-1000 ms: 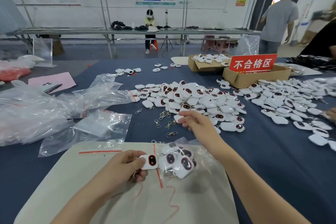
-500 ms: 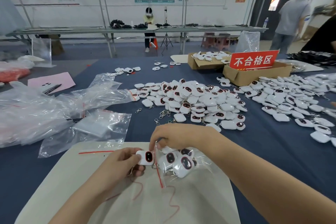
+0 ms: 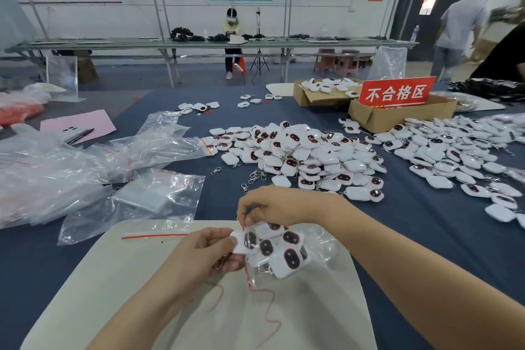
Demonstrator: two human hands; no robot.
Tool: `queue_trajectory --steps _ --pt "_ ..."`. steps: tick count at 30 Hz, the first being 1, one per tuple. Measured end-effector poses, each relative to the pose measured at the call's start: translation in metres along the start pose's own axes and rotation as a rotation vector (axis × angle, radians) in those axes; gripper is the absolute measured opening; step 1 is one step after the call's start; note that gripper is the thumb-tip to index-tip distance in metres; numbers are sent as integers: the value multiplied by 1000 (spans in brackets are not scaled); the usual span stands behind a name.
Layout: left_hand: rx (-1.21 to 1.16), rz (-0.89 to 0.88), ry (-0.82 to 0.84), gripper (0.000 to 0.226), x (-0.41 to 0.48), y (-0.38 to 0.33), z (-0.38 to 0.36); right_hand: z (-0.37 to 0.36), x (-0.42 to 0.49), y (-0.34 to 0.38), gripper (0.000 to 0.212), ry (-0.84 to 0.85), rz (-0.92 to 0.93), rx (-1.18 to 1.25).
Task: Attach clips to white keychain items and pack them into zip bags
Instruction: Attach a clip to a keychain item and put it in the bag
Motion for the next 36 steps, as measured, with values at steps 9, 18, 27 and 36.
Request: queue_trajectory --steps 9,18,27,36 --pt "-67 -49 -79 21 -2 -8 -23 -8 3 6 16 -44 66 -32" --pt "-61 -53 -162 14 2 0 -18 29 -41 -50 46 -41 -273 -123" --pt "-75 -56 -171 10 5 5 -18 17 -52 -53 63 96 -300 -121" --pt "91 -149 -148 14 5 4 -18 11 -70 -55 57 77 -324 -98"
Point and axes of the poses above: each hand's wrist, its own x-axis towards the middle knuckle, its own z-axis out of the back of the hand, y = z × x, the point moved 8 cm from there along x, towards the middle knuckle, and after that the axes turned 12 degrees about x, right-handed, at the moved point
